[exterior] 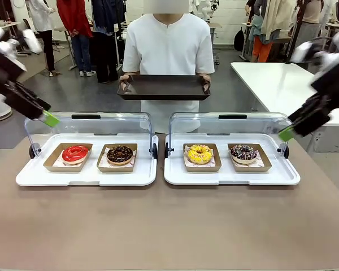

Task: Provide the desired donut to the person.
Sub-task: Pick up and lift the Paper togo box containing the Donut pointed at by the person.

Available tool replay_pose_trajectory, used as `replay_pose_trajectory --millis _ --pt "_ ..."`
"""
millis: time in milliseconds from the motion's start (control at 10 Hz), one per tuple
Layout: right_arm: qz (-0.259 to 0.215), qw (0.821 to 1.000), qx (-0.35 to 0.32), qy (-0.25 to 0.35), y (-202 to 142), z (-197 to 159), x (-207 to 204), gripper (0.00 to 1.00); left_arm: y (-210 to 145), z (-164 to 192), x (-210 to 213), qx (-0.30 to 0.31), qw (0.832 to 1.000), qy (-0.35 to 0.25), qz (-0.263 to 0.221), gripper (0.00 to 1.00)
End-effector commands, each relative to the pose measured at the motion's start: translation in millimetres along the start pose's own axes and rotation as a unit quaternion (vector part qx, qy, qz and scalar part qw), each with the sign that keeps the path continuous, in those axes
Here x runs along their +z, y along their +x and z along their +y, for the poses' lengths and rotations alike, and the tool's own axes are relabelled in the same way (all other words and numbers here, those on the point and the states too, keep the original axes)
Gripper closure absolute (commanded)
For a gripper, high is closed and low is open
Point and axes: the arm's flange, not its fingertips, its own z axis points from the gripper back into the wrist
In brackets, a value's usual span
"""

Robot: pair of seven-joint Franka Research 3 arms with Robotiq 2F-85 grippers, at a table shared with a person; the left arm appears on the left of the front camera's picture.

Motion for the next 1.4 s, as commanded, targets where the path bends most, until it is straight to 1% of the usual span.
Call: replay_pose_trajectory --millis 0,100,200,300,500,600,800,1100,1300 --pt "-0.066 0.99 0.018 0.121 -34.5 -58.2 26.2 0.0 -21.7 34.8 32.0 -0.056 0.986 -0.15 -0.048 0.0" --pt "-0.108 0.983 0.011 0.146 -53.9 -83.4 34.5 0.0 -34.5 50.4 44.7 -0.071 0.98 -0.174 -0.069 0.0" --pt "-0.136 0.978 -0.006 0.159 -72.5 -104.1 40.7 0.0 -49.2 66.7 56.4 -0.079 0.976 -0.179 -0.098 0.0" --pt "-0.16 0.974 -0.008 0.162 -90.1 -120.3 44.2 0.0 -65.5 80.3 69.6 -0.085 0.974 -0.171 -0.122 0.0" --pt "-0.204 0.964 0.019 0.171 -114.6 -137.0 48.0 0.0 -91.4 93.2 90.3 -0.087 0.97 -0.166 -0.154 0.0" --pt "-0.215 0.962 0.025 0.167 -125.1 -143.8 50.4 0.0 -101.3 98.7 99.0 -0.09 0.968 -0.162 -0.17 0.0" --pt "-0.219 0.963 0.031 0.154 -143.2 -149.0 56.7 0.0 -126.3 102.2 111.7 -0.097 0.967 -0.143 -0.187 0.0" --pt "-0.237 0.96 0.044 0.141 -154.7 -145.0 67.1 0.0 -150.1 107.1 115.9 -0.093 0.965 -0.124 -0.209 0.0" --pt "-0.247 0.958 0.05 0.135 -157.6 -142.1 72.7 0.0 -161.7 106.9 113.5 -0.096 0.96 -0.116 -0.238 0.0"
